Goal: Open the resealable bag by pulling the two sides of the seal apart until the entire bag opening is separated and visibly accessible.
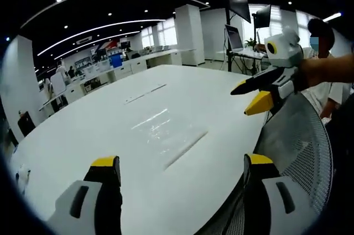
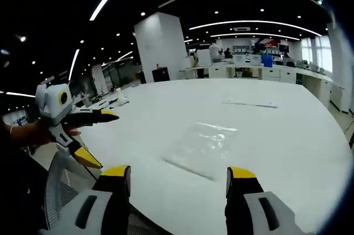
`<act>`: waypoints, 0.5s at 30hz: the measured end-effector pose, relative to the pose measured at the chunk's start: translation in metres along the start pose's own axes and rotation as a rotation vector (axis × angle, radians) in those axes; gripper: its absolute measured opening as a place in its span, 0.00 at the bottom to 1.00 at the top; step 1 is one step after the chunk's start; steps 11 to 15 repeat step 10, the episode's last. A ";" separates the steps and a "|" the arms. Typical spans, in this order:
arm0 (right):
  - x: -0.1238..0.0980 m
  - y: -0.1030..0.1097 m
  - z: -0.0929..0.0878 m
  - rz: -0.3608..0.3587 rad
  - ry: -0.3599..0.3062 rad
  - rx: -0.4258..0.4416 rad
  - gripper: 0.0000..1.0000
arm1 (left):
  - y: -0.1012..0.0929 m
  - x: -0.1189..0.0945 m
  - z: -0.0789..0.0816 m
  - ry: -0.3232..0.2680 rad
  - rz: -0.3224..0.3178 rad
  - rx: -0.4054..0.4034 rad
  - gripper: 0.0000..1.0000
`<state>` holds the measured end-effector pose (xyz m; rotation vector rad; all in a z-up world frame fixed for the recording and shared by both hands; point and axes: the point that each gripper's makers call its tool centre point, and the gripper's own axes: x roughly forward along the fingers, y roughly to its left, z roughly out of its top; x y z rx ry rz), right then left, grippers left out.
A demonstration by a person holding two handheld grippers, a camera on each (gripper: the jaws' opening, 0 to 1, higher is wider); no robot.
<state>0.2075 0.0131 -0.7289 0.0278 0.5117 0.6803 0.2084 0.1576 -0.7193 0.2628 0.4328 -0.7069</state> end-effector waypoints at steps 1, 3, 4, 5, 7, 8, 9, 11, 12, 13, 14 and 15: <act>0.000 0.000 -0.001 0.001 0.002 0.000 0.69 | 0.000 0.000 0.001 -0.001 0.002 0.001 0.89; -0.001 0.002 -0.003 0.002 0.004 0.002 0.69 | -0.002 0.001 0.002 -0.005 0.001 -0.003 0.89; -0.002 0.003 -0.003 0.001 0.005 0.004 0.69 | -0.004 0.001 0.003 -0.005 -0.002 -0.003 0.89; -0.002 0.003 -0.004 0.000 0.004 0.005 0.69 | -0.005 0.001 0.003 -0.004 -0.005 -0.003 0.89; -0.003 0.003 -0.005 -0.001 0.004 0.008 0.69 | -0.007 0.001 0.004 -0.005 -0.012 -0.001 0.89; -0.004 0.004 -0.006 -0.002 0.004 0.010 0.69 | -0.008 0.000 0.004 -0.007 -0.015 0.001 0.89; -0.005 0.004 -0.006 -0.002 0.004 0.011 0.69 | -0.009 -0.001 0.004 -0.005 -0.018 0.002 0.89; -0.005 0.005 -0.007 -0.004 0.005 0.012 0.69 | -0.010 -0.001 0.003 -0.003 -0.023 0.004 0.89; -0.005 0.005 -0.007 -0.004 0.005 0.012 0.69 | -0.010 -0.001 0.003 -0.003 -0.023 0.004 0.89; -0.005 0.005 -0.007 -0.004 0.005 0.012 0.69 | -0.010 -0.001 0.003 -0.003 -0.023 0.004 0.89; -0.005 0.005 -0.007 -0.004 0.005 0.012 0.69 | -0.010 -0.001 0.003 -0.003 -0.023 0.004 0.89; -0.005 0.005 -0.007 -0.004 0.005 0.012 0.69 | -0.010 -0.001 0.003 -0.003 -0.023 0.004 0.89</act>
